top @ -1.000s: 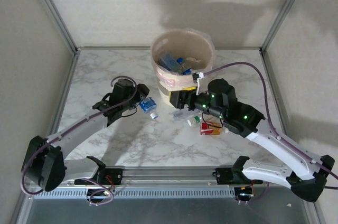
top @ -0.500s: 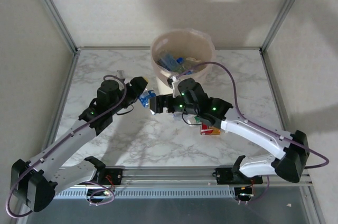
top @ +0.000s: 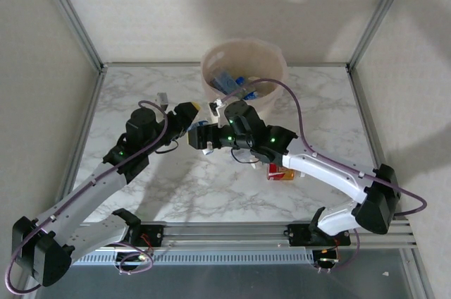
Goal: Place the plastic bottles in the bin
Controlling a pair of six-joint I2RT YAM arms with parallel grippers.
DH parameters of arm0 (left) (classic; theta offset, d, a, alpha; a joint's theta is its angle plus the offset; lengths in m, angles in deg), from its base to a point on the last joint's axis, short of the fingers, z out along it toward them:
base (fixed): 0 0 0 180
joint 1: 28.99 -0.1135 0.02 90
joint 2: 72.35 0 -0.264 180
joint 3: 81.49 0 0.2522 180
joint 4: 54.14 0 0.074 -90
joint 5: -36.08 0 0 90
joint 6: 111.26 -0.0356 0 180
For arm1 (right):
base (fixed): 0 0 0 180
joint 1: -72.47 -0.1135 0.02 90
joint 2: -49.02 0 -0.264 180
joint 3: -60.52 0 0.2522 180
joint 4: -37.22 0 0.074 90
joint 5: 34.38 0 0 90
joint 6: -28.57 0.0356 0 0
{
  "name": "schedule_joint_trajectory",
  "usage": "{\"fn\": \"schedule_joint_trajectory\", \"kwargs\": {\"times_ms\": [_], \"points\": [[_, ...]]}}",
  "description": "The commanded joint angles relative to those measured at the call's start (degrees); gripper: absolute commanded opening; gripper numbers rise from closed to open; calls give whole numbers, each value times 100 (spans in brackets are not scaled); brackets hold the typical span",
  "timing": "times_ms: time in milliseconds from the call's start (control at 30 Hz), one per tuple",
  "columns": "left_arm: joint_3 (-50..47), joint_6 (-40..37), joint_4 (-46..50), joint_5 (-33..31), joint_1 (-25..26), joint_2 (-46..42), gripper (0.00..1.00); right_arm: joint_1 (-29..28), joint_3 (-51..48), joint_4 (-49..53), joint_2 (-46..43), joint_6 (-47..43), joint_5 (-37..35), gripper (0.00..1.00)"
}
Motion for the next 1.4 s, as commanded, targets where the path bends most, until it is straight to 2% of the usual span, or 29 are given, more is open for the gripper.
{"fn": "schedule_joint_trajectory", "kwargs": {"times_ms": [0,167,267,333,467,633,800,1000,1100,1367], "points": [[-61,-29,-194,99,40,-153,52,-53,216,-148,81,-28,146,78],[-87,-29,-192,19,40,-184,53,-59,169,-148,58,-17,229,71],[-87,-12,-218,18,40,-163,60,-83,140,-153,20,1,198,63],[-78,5,-198,-34,43,-185,73,-87,112,-157,-23,8,154,58],[3,-2,21,-375,40,-316,99,-93,160,-86,-110,-9,64,57],[288,-232,520,-931,35,-576,100,-76,599,448,-234,-224,-598,56],[578,-621,1162,-1573,4,-876,100,259,1722,1282,-153,-503,-1438,55],[496,-699,1299,-1535,-30,-936,99,1010,3019,1917,250,-753,-1805,54],[394,-680,1276,-1477,-28,-945,100,1444,3541,2211,617,-785,-1750,54],[352,-783,1315,-1468,-34,-915,99,2035,3789,2325,1193,-1071,-1744,54]]}}
